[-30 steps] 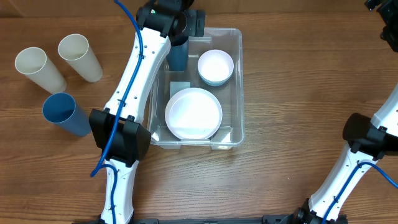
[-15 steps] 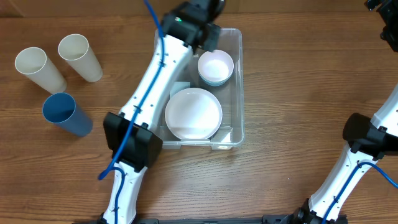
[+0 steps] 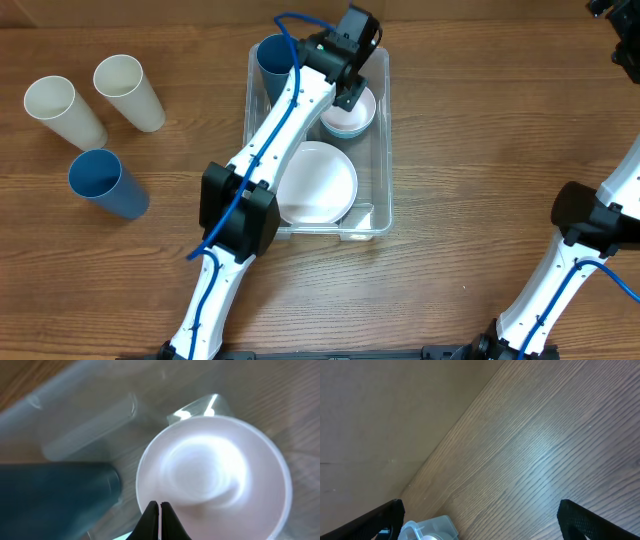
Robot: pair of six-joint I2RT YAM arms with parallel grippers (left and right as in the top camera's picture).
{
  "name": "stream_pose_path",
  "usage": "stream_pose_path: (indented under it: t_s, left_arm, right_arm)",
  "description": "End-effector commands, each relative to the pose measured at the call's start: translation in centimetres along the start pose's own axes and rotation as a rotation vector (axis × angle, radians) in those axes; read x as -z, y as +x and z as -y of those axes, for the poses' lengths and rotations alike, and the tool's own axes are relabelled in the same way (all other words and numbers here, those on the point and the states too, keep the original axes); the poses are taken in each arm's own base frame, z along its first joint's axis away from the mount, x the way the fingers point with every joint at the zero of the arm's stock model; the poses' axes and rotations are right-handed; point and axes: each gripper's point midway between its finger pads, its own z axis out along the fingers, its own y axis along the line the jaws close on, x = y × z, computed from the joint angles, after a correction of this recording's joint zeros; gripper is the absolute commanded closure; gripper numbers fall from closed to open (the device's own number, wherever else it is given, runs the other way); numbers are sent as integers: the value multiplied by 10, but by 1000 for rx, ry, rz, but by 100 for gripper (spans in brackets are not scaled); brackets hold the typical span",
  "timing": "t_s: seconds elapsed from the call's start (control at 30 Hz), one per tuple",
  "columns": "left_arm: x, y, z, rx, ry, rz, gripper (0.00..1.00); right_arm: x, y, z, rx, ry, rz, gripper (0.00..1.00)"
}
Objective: Pack container
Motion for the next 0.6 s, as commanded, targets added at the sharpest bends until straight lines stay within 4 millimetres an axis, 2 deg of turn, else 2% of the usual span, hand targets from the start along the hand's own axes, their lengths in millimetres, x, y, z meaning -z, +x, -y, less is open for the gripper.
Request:
stream_pose_path:
  t_s: [0.0, 0.17, 0.3, 0.47, 0.57]
  left_arm:
    - [1, -3, -23, 37, -90, 8, 96]
    - [-1, 6, -50, 160, -149, -17, 96]
    - [-1, 11, -70, 183, -208, -32, 96]
    - [3, 13, -83, 180, -291, -35, 96]
    - [3, 13, -85, 179, -300, -35, 96]
  right_arm:
    - [8, -1, -3, 2, -9, 18, 0]
    - [8, -1, -3, 2, -9, 18, 0]
    - [8, -1, -3, 2, -9, 18, 0]
    - [8, -1, -3, 2, -9, 18, 0]
    - [8, -1, -3, 2, -9, 18, 0]
